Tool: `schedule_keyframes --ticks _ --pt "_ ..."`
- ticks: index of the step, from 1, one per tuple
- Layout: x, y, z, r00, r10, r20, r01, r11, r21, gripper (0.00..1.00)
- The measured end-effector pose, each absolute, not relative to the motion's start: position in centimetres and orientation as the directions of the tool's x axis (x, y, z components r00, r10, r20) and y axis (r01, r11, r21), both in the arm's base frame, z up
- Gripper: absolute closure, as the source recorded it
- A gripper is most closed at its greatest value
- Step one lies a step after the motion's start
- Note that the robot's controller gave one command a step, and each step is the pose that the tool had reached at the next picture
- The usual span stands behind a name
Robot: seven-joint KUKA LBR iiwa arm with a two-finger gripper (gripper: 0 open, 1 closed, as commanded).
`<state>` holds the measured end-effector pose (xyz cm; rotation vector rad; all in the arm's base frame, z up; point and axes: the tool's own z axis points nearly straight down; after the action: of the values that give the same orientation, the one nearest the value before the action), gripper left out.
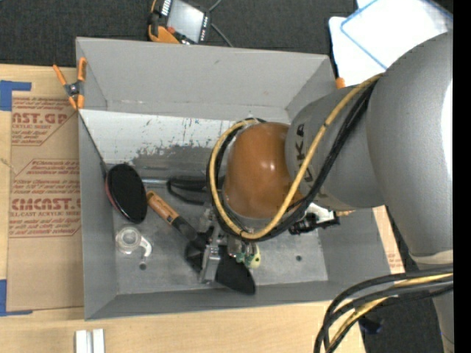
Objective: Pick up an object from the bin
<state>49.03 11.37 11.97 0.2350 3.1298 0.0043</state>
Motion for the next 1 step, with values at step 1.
schedule_keyframes --ticks 1 --pt "49.47 11.42 14.96 -0.939 0.343 -0.005 0.343 0.939 0.006 0.00"
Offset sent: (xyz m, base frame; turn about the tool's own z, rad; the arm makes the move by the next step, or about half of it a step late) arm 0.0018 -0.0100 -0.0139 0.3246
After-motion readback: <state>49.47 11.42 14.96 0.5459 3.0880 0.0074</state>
